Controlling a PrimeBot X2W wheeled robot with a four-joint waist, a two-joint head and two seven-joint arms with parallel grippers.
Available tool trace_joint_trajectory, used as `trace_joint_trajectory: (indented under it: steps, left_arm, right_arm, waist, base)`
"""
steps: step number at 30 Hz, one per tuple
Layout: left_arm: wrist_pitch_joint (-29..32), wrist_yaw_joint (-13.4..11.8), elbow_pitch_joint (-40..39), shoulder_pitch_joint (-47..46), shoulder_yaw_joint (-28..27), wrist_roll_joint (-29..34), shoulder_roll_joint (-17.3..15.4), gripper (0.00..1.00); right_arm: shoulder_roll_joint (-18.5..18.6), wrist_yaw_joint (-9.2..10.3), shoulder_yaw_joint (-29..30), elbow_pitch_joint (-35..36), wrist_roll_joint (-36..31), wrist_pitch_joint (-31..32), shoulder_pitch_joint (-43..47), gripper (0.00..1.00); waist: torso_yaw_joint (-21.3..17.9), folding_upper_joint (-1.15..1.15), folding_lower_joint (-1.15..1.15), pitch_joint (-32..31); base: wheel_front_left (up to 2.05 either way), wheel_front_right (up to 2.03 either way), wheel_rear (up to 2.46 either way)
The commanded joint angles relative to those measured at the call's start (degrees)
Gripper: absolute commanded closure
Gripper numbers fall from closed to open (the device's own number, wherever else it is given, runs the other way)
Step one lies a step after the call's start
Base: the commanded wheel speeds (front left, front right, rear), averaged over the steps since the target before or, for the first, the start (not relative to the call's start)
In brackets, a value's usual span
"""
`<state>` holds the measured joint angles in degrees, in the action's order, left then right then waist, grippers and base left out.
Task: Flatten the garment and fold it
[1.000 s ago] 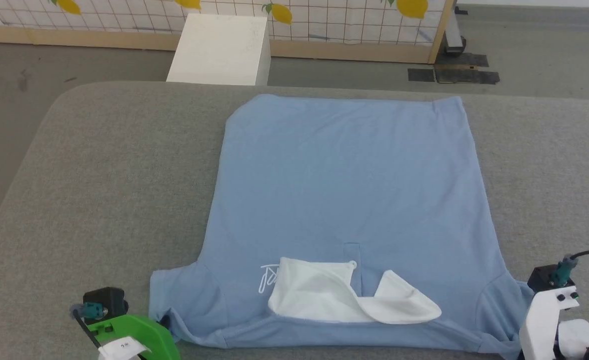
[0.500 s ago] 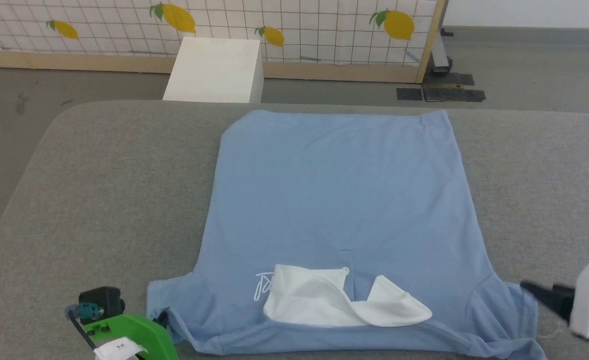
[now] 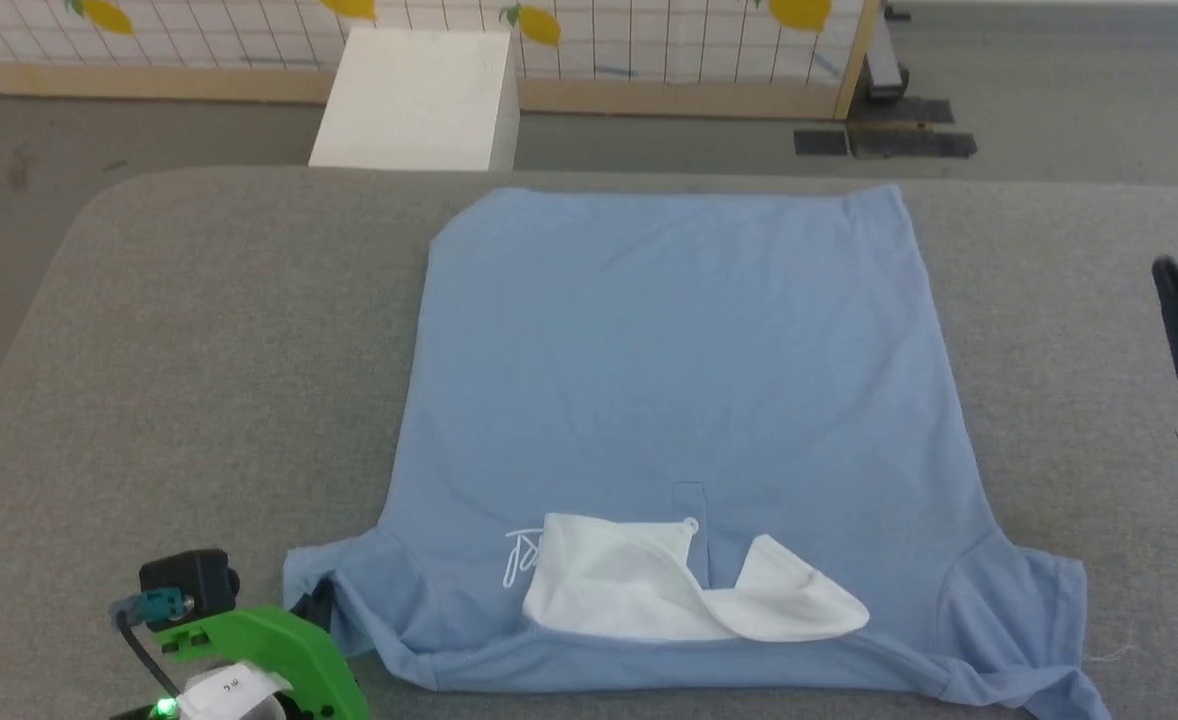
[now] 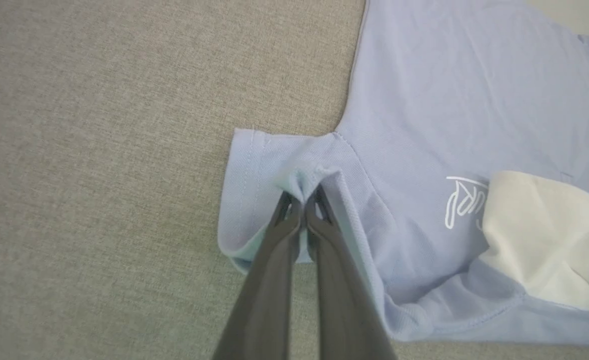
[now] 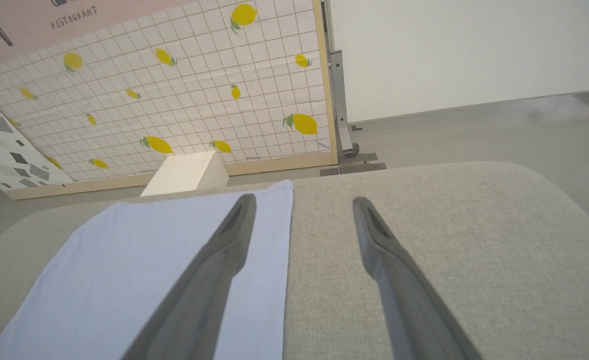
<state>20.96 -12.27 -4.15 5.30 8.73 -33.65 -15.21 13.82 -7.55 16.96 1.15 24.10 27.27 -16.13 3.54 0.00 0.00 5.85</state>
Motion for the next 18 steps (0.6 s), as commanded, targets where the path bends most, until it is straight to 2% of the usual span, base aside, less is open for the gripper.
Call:
trace_joint_trajectory:
  steps: [1,5,9,14,18]
  left_arm:
    - [-0.65,-0.34,-0.92,-0.29,0.06,0.56,0.31,1.00]
    - [-2.11,-0.48,-3.90,-1.58,0.90,1.32,1.30,1.00]
    - [-3.63,-0.20,-6.12,-3.56,2.30,1.97,2.72,1.00]
    - [-5.69,0.41,-8.33,-6.01,4.03,2.64,4.53,1.00]
    - [-7.15,0.61,-10.22,-7.32,5.34,3.36,5.74,1.00]
  right_arm:
    - [0.28,0.06,-0.99,-1.57,-1.07,-1.37,-2.59,0.00]
    - [2.00,0.06,-2.62,-6.49,-2.83,-3.72,-10.26,0.00]
    - [4.95,0.06,-4.22,-11.04,-4.61,-3.47,-19.33,0.00]
    - [9.77,0.06,-7.32,-15.39,-6.75,0.82,-29.89,0.00]
    - [13.45,0.06,-10.45,-18.82,-7.79,7.44,-36.71,0.00]
  waist:
    - [0.74,0.00,0.00,3.56]
    - [2.77,0.00,0.00,9.27]
    - [5.59,0.00,0.00,16.24]
    - [9.41,0.00,0.00,24.12]
    - [12.34,0.00,0.00,28.92]
  base:
    - [0.00,0.00,0.00]
    - [0.00,0.00,0.00]
    - [0.00,0.00,0.00]
    - [0.00,0.00,0.00]
    - [0.00,0.00,0.00]
